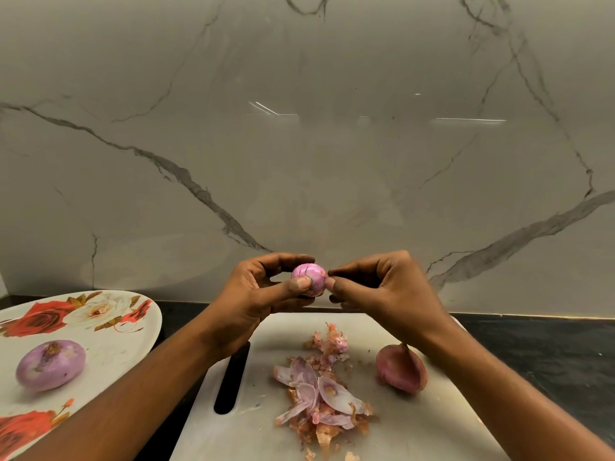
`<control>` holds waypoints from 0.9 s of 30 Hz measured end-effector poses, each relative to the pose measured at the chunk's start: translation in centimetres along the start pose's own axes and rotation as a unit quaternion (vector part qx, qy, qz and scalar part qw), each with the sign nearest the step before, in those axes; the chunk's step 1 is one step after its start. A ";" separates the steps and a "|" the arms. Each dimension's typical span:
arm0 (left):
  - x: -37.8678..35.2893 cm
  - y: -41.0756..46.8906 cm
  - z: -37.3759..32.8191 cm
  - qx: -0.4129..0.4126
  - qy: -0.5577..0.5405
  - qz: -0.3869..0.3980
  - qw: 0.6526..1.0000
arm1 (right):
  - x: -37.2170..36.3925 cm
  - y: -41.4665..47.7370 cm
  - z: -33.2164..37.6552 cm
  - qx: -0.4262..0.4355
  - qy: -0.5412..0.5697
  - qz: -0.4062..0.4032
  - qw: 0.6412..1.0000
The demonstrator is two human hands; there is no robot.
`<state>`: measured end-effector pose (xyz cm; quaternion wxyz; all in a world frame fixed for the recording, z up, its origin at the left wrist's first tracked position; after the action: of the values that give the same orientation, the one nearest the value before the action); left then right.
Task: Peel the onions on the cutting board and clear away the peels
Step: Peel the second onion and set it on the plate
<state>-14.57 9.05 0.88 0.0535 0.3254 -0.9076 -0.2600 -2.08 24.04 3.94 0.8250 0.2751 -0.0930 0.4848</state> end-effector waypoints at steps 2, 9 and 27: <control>-0.1 -0.1 0.0 -0.002 0.018 0.002 1.000 | -0.1 -0.3 0.3 0.036 -0.060 -0.021 0.997; -0.4 -0.2 0.1 -0.005 0.079 0.010 0.997 | -0.1 -0.5 0.4 0.078 -0.116 -0.060 0.988; -1.2 -0.5 0.3 0.028 -0.092 0.071 0.993 | 1.0 -0.1 0.3 0.035 -0.137 -0.113 0.984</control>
<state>-13.42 9.63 0.52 -0.0215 0.2362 -0.9364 -0.2586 -1.44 24.58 4.58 0.8437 0.3763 -0.1560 0.3495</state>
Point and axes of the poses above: each hand's wrist, its own y-axis towards the middle knuckle, its own x-axis out of the back of the hand, z = x × y, the point moved 7 cm from there along y, towards the middle knuckle, and after that the axes turned 11 degrees about -x, right-handed, at the moved point
